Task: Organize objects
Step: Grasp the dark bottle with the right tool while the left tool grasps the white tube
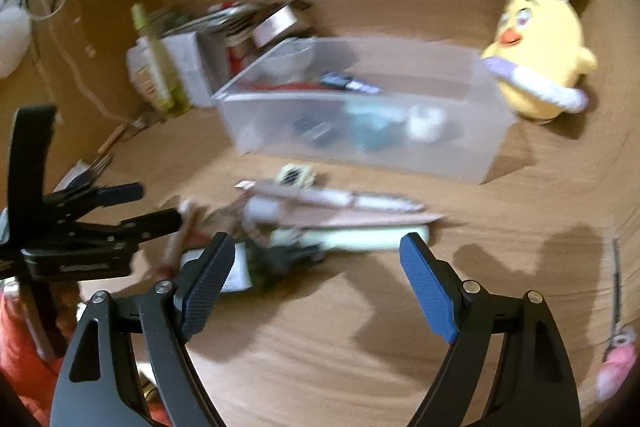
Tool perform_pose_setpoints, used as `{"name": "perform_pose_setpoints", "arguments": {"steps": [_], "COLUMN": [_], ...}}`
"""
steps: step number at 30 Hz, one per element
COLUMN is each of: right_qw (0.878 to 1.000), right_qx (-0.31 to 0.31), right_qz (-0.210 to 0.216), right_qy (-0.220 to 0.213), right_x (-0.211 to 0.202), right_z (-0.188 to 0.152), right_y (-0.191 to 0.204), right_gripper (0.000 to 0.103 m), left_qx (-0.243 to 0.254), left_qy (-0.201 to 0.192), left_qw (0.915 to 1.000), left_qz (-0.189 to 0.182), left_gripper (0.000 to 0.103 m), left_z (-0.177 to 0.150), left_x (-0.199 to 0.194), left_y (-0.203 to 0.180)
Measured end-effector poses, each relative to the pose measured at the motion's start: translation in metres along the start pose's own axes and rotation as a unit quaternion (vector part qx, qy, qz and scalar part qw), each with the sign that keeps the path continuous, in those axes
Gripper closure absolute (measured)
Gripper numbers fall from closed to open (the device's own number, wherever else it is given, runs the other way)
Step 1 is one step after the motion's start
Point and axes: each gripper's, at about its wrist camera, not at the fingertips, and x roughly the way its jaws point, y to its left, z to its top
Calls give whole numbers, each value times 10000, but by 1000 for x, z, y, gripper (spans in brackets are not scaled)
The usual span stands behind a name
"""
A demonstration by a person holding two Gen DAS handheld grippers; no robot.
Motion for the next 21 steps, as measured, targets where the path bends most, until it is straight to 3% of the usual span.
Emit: {"name": "perform_pose_setpoints", "arguments": {"steps": [7,14,21], "right_qw": [9987,9972,9973], "right_qx": [-392,-710,-717], "right_qz": [292,89,45], "right_qy": [174,218,156], "right_x": [9,26,27], "right_z": [-14,-20,-19], "right_y": [38,58,54], "right_gripper": [20,21,51], "left_qx": [-108,-218,-120], "left_qy": [-15,106,153], "left_qw": [9998,9994,9993], "left_qz": [-146,-249,-324], "left_gripper": [18,22,33], "left_z": [-10,-15,-13], "left_x": [-5,-3,3], "left_y": [7,14,5]}}
